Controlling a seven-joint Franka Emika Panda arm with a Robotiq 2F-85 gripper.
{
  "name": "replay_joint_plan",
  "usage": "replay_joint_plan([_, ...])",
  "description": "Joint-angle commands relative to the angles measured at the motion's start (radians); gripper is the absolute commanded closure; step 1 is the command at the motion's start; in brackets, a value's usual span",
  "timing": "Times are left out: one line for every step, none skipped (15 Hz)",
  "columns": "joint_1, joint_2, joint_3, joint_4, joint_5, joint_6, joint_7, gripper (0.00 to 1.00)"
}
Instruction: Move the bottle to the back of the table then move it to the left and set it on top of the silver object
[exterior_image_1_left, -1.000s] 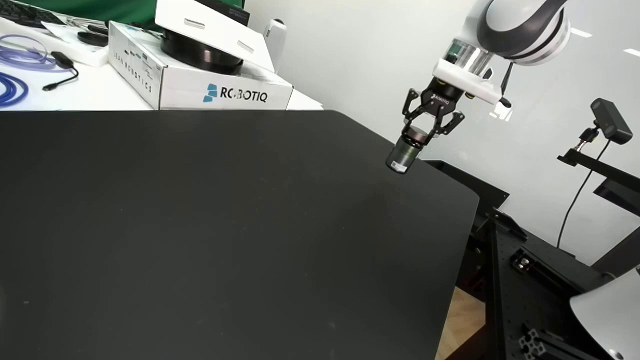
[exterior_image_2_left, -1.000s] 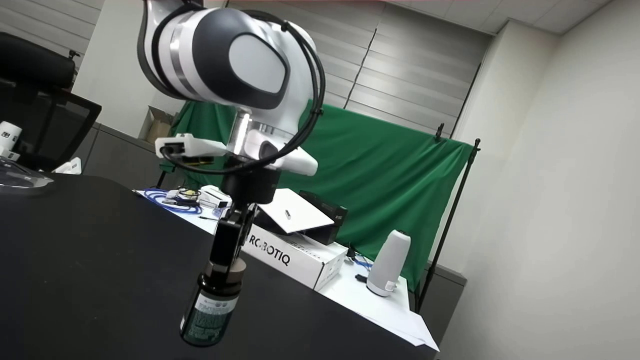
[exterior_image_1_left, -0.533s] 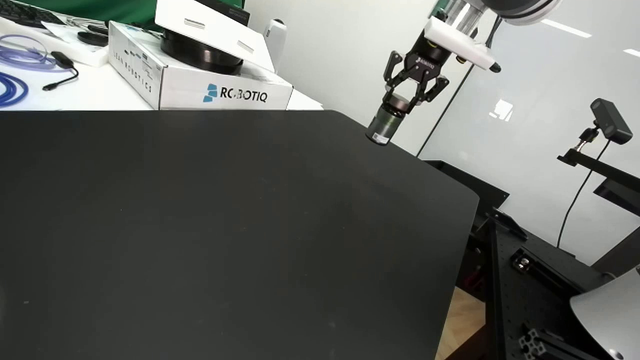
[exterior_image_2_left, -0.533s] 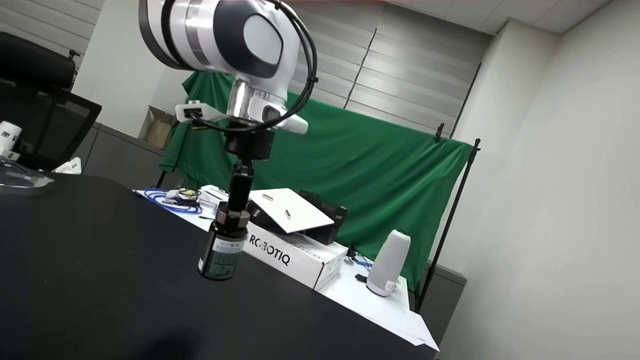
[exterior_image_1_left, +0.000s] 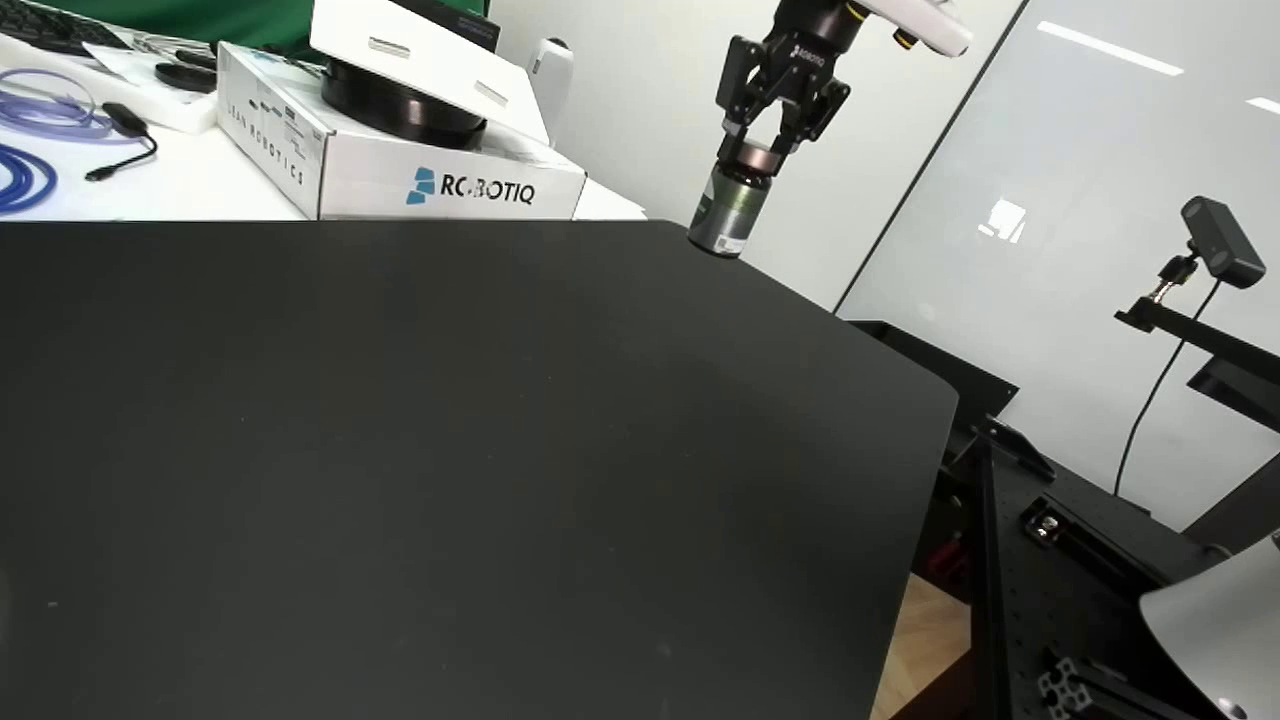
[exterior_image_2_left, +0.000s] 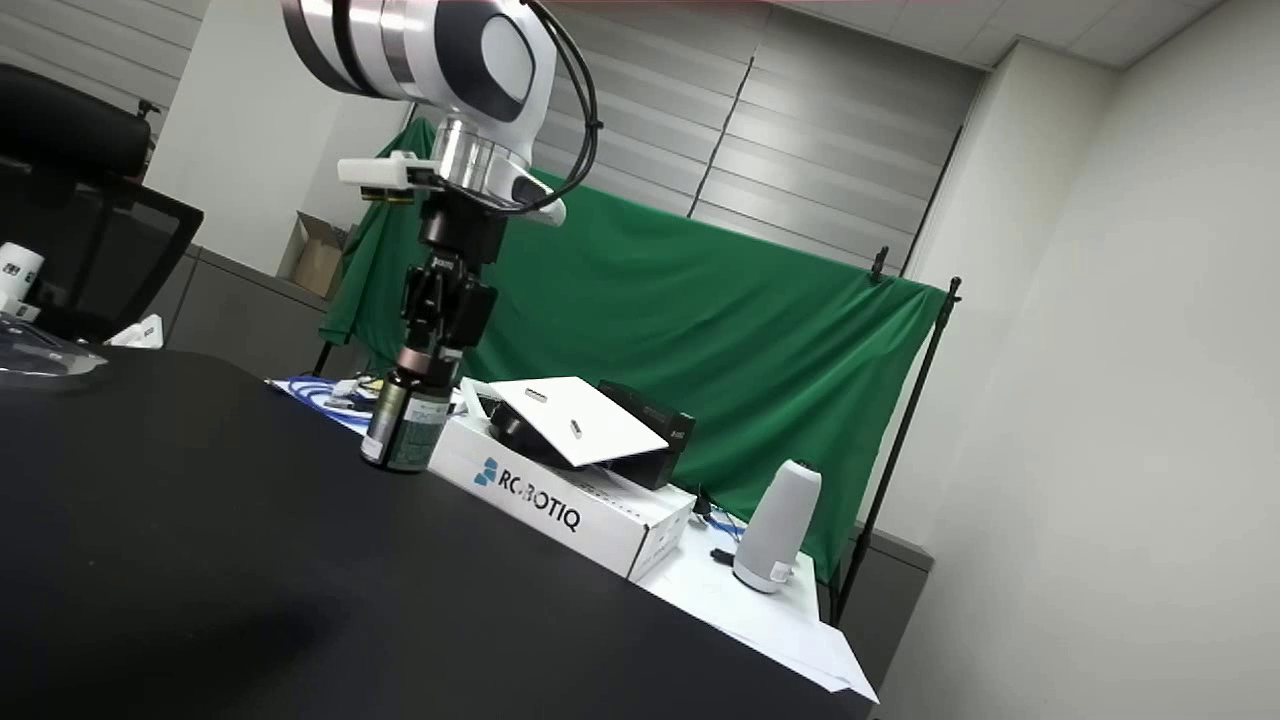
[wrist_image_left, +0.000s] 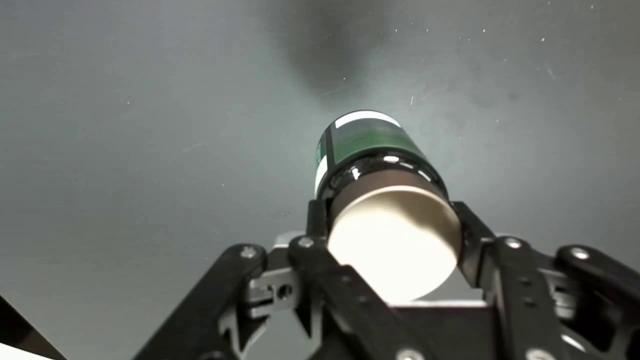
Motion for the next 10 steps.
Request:
replay_joint_plan([0.004, 0.007, 0.005, 0.021, 0.003, -0.032, -0.049, 0.39])
replay_joint_plan([0.007, 0.014, 0.011, 0.038, 0.004, -0.056, -0.082, 0.39])
replay_joint_plan([0.008, 0.020, 0.014, 0.048, 0.004, -0.067, -0.099, 0.39])
replay_joint_plan([0.008, 0.023, 0.015, 0.054, 0.004, -0.070, -0.108, 0.39])
replay_joint_plan([0.008, 0.024, 0.015, 0.055, 0.004, -0.071, -0.113, 0.39])
replay_joint_plan([0.008, 0.024, 0.015, 0.055, 0.004, -0.071, -0.115, 0.39])
replay_joint_plan([0.008, 0.025, 0.015, 0.055, 0.004, -0.072, -0.117, 0.39])
replay_joint_plan([0.008, 0.025, 0.015, 0.055, 0.004, -0.072, -0.118, 0.39])
replay_joint_plan([0.008, 0.025, 0.015, 0.055, 0.004, -0.072, -0.119, 0.39])
replay_joint_plan([0.008, 0.026, 0.015, 0.055, 0.004, -0.072, -0.120, 0.39])
